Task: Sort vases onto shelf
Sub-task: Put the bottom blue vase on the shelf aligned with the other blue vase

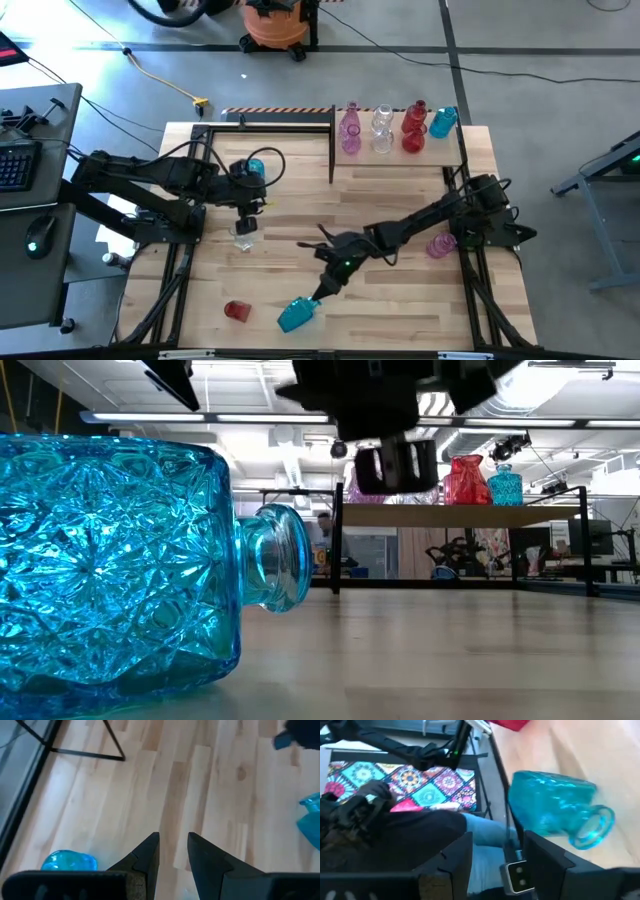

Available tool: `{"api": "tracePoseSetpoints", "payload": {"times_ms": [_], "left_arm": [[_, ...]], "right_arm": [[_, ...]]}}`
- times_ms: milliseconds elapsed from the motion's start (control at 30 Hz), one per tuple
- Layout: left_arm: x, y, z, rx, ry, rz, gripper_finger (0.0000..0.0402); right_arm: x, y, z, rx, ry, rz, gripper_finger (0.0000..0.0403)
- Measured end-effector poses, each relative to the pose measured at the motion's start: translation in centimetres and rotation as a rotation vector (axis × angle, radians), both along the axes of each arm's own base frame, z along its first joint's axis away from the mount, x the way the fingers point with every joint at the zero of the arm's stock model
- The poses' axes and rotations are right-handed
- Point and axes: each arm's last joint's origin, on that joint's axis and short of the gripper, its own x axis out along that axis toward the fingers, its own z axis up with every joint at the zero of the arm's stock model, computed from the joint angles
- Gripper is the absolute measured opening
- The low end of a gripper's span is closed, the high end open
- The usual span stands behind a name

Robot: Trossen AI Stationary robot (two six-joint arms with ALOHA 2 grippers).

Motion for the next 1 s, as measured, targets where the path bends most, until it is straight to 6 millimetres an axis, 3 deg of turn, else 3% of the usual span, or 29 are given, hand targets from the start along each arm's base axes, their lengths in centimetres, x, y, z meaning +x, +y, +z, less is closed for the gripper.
{"api": "tracePoseSetpoints", "payload": {"times_ms": [467,1000], "left_arm": [[0.0,-0.1,0.0,-0.048,0.0,-0.003,0.009],[0.0,-0.1,0.0,-0.05,-0.002,-0.001,0.009]], "right_arm": [[-1.6,0.0,-2.6,-0.04,0.08,-0.089,0.0158],[-2.0,0.8,-3.7,-0.118,0.089,-0.207,0.0158]]}}
